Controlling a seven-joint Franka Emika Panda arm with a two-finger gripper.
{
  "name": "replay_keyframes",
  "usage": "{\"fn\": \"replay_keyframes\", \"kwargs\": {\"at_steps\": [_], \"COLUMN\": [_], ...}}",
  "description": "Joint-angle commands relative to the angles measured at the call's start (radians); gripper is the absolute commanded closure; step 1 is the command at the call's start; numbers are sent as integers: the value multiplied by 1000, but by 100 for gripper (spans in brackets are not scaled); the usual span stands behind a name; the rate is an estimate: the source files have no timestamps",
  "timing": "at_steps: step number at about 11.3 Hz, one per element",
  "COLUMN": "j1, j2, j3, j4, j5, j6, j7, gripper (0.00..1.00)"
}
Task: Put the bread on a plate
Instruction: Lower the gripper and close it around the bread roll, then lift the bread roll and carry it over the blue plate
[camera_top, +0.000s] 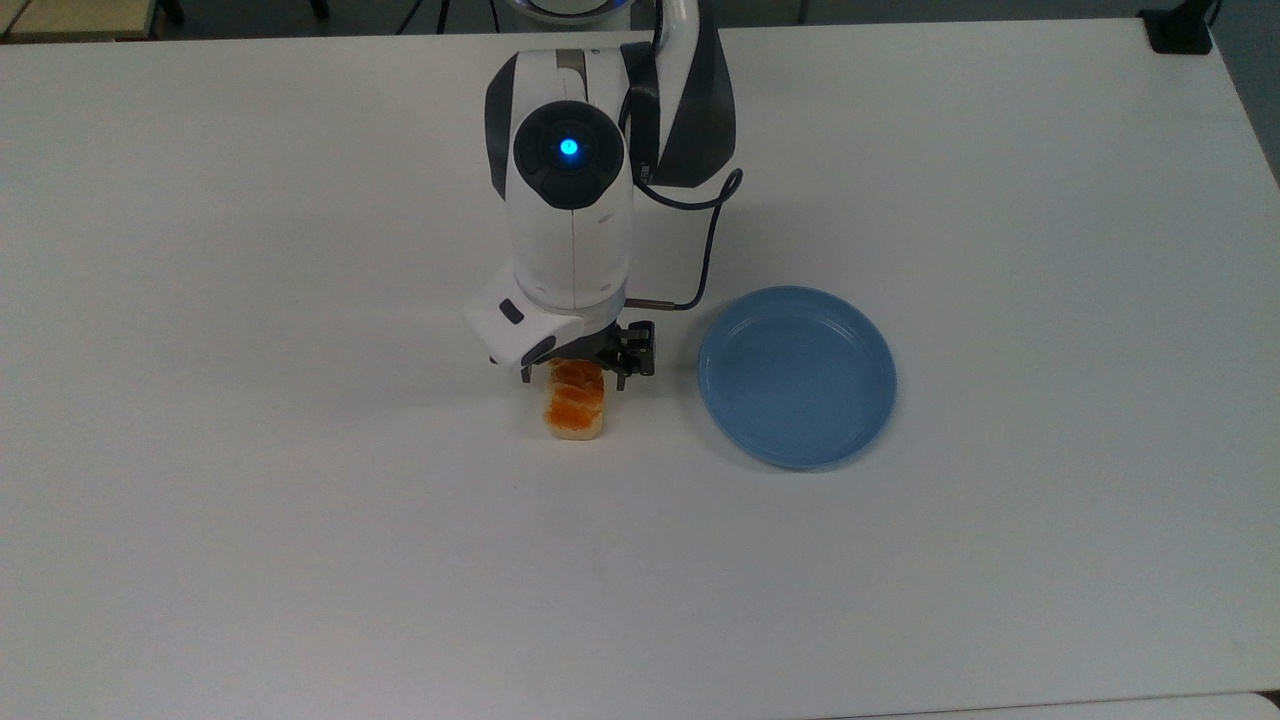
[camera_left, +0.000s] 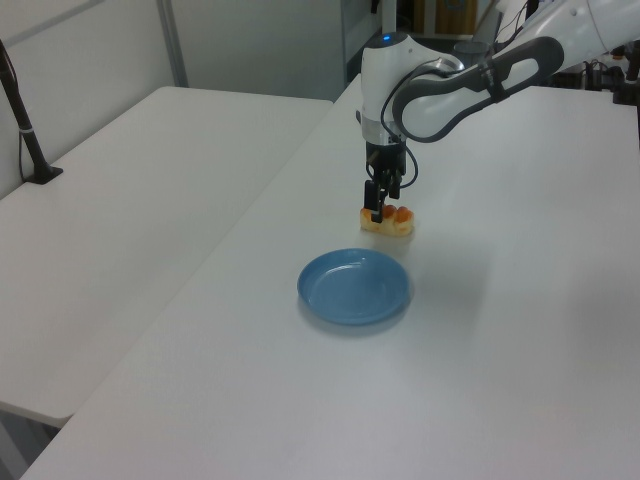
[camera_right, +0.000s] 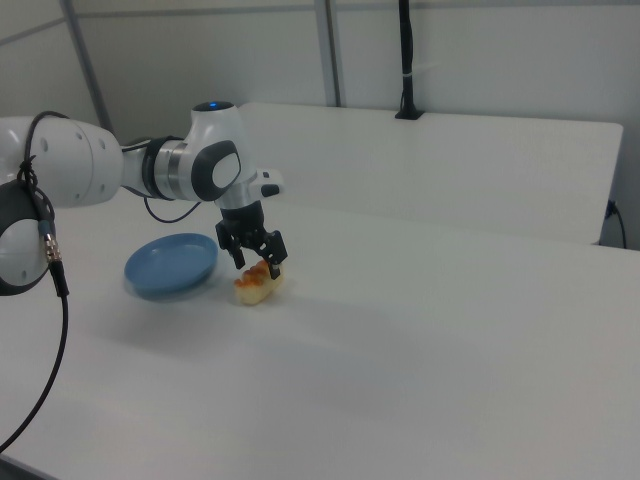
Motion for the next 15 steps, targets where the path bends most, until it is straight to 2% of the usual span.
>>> {"fn": "replay_keyframes", "kwargs": {"at_steps": [1,4,5,8,10,15], "j1": [16,23,33,39,116,260], "j2": [18,26,26,-35,-63,-45], "j3": [-7,-7,-7,-7,-7,-7], "j4": [-8,-20,-23,-16,-7,23], "j5": [-3,-11,-11,-7,-1,-9], "j6": [36,52,52,2,-41,-42], "j7": [22,21,21,19,33,241], "gripper": [3,46,52,52,51,51]}}
